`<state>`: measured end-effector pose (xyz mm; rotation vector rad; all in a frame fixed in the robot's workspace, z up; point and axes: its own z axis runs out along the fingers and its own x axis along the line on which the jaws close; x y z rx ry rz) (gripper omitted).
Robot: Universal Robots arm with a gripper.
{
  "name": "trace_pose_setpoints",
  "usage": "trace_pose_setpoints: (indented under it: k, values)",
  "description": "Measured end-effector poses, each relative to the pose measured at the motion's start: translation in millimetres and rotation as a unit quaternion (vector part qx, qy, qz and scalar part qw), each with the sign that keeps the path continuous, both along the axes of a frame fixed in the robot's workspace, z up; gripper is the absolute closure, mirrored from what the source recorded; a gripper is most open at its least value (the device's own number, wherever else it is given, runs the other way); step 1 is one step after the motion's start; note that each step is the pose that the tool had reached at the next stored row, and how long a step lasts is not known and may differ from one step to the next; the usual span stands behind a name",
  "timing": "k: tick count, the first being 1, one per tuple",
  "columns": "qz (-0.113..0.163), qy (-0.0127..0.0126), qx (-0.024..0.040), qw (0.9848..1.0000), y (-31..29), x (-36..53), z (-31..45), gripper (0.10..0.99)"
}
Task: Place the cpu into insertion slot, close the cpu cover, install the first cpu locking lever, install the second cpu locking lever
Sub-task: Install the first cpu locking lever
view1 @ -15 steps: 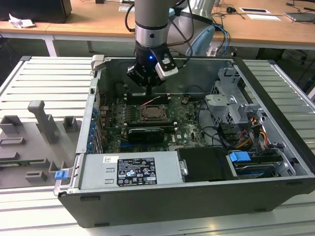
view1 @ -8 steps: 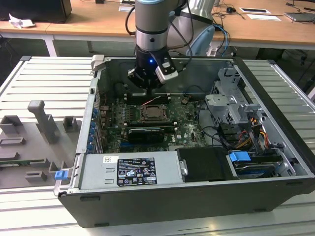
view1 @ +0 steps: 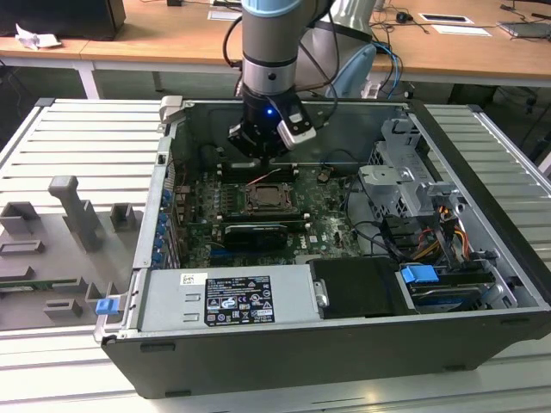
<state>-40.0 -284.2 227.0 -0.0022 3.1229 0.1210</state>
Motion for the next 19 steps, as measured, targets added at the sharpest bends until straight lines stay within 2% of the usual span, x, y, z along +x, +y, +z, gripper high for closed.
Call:
trace_pose_setpoints:
  k: [3,12,19]
  values:
    - [0.000,0.0000,0.0000,1.0000,2.0,3.2,-1.5,0.980]
    - [0.000,0.0000,-0.0001,1.0000,2.1,15.6,-10.7,0.980]
    - [0.000,0.0000,-0.0006,1.0000,2.2,18.9,-20.1,0.980]
